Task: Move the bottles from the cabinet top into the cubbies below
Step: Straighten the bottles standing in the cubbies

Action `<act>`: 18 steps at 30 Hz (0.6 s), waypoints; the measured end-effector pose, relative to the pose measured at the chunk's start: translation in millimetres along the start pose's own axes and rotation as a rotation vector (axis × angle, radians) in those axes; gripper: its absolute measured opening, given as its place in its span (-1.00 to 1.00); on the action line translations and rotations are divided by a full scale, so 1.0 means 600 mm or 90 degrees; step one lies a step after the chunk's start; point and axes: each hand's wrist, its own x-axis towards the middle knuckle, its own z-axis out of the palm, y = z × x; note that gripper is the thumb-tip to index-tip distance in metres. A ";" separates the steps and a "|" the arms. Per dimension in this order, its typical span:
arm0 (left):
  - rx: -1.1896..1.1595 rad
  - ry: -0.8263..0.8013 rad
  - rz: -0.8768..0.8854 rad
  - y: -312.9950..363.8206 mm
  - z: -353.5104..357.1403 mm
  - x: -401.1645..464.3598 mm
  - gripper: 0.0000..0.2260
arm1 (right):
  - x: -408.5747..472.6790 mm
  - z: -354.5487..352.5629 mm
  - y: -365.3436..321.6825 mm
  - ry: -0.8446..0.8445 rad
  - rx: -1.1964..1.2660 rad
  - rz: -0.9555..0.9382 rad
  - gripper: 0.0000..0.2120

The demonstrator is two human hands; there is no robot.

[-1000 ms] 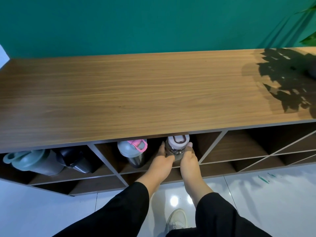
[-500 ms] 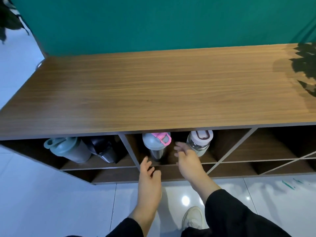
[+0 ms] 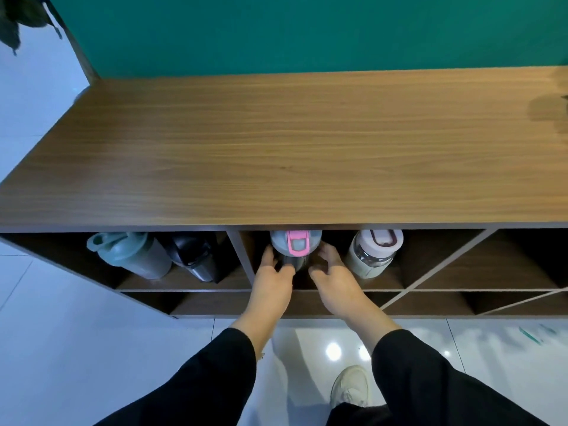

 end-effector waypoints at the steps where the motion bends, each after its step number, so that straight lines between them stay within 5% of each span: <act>1: 0.003 -0.004 -0.001 0.002 0.000 0.000 -0.41 | -0.002 -0.001 0.000 -0.004 0.002 0.001 -0.48; 18: -0.004 -0.045 -0.006 -0.025 0.007 0.000 -0.34 | 0.028 0.014 0.040 -0.011 -0.025 0.024 -0.32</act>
